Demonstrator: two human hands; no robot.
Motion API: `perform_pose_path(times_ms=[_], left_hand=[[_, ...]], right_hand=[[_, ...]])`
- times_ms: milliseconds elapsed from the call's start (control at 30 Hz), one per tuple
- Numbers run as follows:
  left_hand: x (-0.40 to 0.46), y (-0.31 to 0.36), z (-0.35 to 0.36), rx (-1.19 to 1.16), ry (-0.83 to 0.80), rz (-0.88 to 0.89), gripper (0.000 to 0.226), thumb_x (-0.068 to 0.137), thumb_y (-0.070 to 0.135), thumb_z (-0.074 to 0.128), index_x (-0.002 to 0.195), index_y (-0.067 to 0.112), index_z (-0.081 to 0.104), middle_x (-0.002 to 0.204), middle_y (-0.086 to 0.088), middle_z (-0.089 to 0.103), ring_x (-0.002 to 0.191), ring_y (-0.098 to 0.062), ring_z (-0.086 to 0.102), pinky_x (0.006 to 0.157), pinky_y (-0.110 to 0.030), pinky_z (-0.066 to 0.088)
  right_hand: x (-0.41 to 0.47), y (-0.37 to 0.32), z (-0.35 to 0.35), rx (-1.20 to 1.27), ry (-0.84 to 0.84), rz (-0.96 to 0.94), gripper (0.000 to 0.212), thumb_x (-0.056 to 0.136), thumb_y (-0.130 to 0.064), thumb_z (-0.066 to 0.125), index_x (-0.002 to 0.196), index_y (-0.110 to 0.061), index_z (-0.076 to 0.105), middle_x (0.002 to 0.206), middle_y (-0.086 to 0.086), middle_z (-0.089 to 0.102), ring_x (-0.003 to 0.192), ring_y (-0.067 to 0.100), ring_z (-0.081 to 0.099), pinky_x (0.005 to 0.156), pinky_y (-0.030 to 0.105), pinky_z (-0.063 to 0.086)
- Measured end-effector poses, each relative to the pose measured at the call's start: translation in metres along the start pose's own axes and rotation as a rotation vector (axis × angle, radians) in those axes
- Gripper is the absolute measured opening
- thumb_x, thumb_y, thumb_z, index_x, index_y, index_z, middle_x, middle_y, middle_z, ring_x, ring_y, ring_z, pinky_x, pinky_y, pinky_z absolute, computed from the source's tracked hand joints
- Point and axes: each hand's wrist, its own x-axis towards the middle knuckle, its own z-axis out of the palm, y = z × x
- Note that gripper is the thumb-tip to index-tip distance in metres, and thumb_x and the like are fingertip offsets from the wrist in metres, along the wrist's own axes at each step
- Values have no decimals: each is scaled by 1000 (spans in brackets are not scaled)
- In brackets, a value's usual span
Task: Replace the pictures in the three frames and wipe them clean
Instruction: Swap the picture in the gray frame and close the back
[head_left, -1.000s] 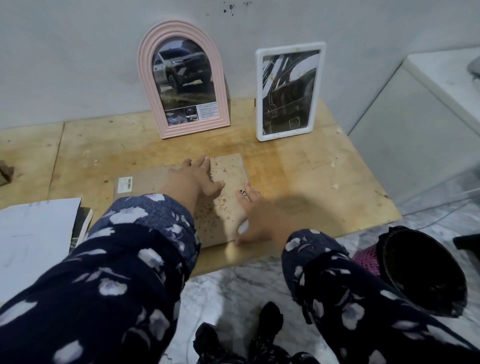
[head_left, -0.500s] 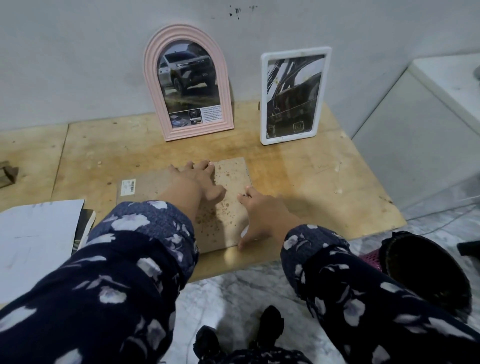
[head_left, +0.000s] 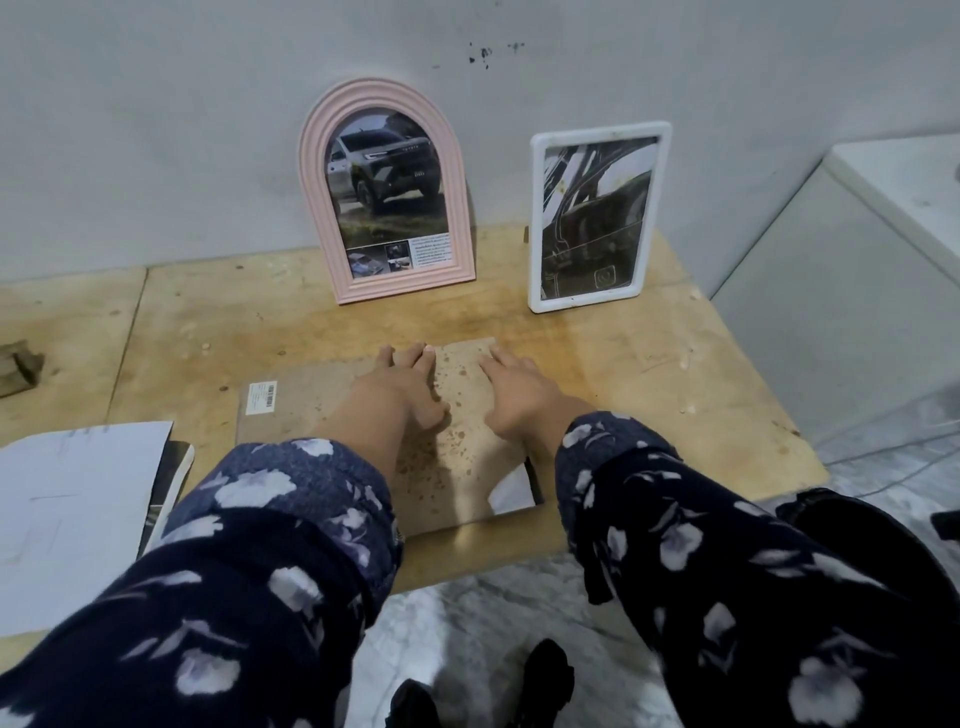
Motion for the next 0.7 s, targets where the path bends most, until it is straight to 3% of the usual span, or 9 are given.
perform_pose_path(times_ms=[100, 200, 367, 467, 600, 700], left_hand=[[-1, -2, -2, -2, 7, 3, 84, 92, 54, 45, 154, 25, -4, 161, 11, -10, 148, -32, -10, 117, -53, 16], [-2, -2, -3, -5, 7, 2, 85, 91, 54, 46, 154, 25, -3, 161, 10, -10, 148, -31, -10, 118, -52, 16], [-1, -3, -4, -12, 2, 1, 87, 89, 54, 48, 154, 26, -2, 161, 11, -10, 148, -31, -10, 117, -53, 16], [-2, -3, -2, -16, -9, -2, 87, 88, 52, 49, 154, 26, -1, 161, 11, -12, 147, -31, -12, 117, -55, 17], [-4, -1, 2, -21, -20, -30, 85, 91, 52, 45, 154, 28, -6, 159, 13, -18, 147, -29, -18, 115, -59, 18], [-7, 3, 2, -32, -22, -42, 84, 91, 50, 46, 153, 30, -7, 158, 15, -20, 146, -27, -19, 114, -63, 16]], right_hand=[[10, -10, -6, -21, -42, -24, 76, 89, -9, 41, 154, -16, 4, 161, -4, -9, 149, 16, -3, 120, 46, 12], [17, -16, -8, -64, -40, -66, 71, 93, -21, 44, 154, -12, 9, 161, 1, 1, 148, 18, 3, 120, 38, 18], [22, -16, -10, -269, -33, -57, 72, 92, -43, 44, 153, -18, 15, 159, 1, 13, 145, 21, 17, 116, 60, 0], [26, -16, -12, -300, -53, -55, 72, 89, -51, 46, 151, -22, 23, 155, -1, 22, 142, 21, 24, 109, 70, -2], [27, -20, -15, -330, -70, -41, 71, 88, -54, 48, 149, -23, 28, 154, -1, 24, 140, 23, 28, 106, 75, 0], [23, -19, -11, -290, -57, -34, 71, 90, -51, 48, 150, -22, 24, 155, -2, 20, 145, 20, 18, 107, 73, -1]])
